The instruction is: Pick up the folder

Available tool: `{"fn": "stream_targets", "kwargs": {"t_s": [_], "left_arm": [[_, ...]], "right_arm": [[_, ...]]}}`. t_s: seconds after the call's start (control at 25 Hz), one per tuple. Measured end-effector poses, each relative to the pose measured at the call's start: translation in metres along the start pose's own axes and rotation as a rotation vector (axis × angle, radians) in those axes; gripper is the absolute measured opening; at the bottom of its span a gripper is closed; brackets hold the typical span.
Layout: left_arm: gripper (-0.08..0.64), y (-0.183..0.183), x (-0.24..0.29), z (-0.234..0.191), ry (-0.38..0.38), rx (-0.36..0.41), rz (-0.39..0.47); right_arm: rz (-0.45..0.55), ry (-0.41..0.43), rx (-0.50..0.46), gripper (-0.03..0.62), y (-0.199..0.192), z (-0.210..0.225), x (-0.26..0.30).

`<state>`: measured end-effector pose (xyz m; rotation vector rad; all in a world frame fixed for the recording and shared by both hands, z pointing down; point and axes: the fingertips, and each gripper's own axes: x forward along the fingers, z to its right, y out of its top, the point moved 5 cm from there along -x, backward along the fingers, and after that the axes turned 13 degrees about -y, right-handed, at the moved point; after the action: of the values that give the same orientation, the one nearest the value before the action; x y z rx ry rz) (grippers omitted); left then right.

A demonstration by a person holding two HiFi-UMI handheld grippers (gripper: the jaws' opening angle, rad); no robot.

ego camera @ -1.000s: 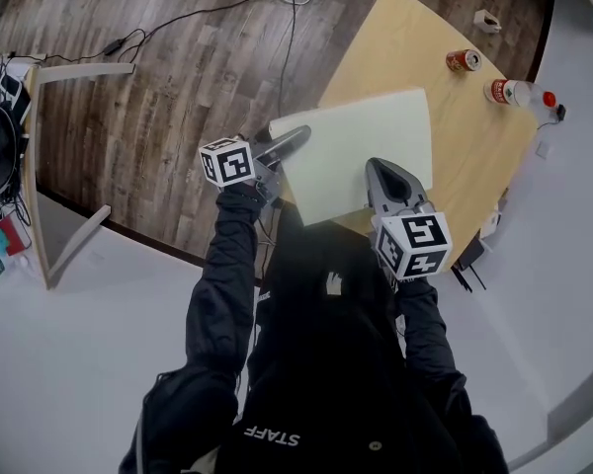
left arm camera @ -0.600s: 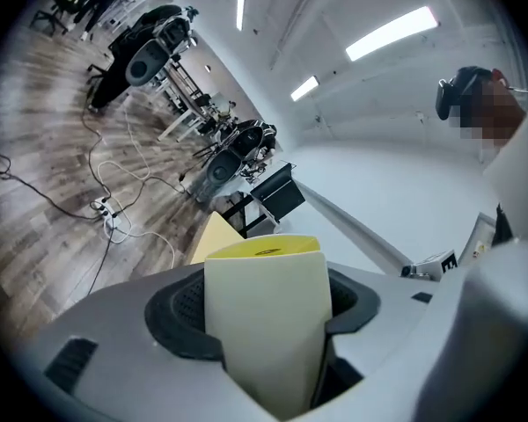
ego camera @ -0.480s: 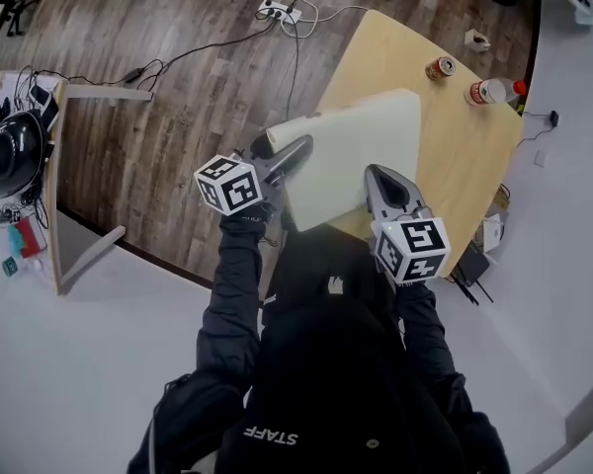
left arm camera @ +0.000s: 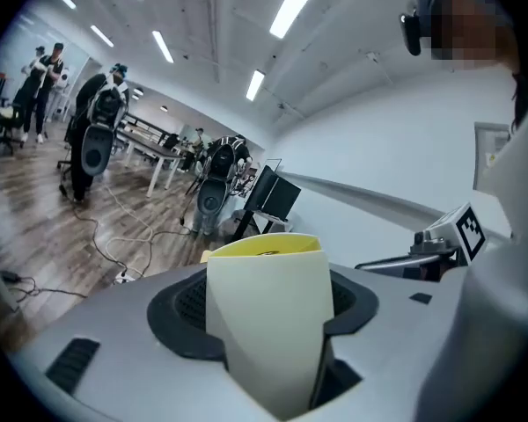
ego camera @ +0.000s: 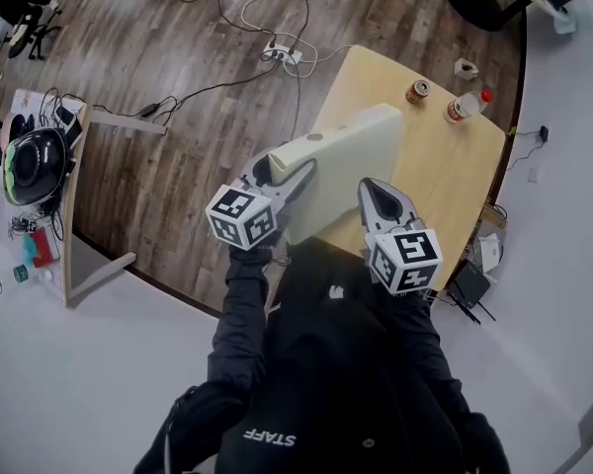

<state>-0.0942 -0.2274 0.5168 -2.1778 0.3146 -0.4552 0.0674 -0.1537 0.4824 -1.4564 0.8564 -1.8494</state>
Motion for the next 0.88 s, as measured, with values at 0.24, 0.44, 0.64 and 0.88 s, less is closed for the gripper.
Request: {"fn": "stream_targets", "kwargs": {"t_s": [0.24,0.44,0.64,0.88], "left_arm": [[0.298,0.036,-0.003,0.047,0.086,0.177,-0.013],[0.298,0.065,-0.005,0.085,0.14,0.312,0.019],[0.298,0.095,-0.006,0.122,0.179,0.414,0.073],[0.298,0.124,-0.007,0.161,0.213,0.538,0.12]], "right_arm": [[0.088,-0.02,-0.036,0.021,0.033,0.005,-0.025],[0.184,-0.058,-0.096,0.021,0.07,0.006,-0.049],[0.278,-0.097,-0.116,0.02,0.104,0.01,-0.072],[0.404,-0.121,-0.14,0.021,0.139,0.009,-0.099]]}}
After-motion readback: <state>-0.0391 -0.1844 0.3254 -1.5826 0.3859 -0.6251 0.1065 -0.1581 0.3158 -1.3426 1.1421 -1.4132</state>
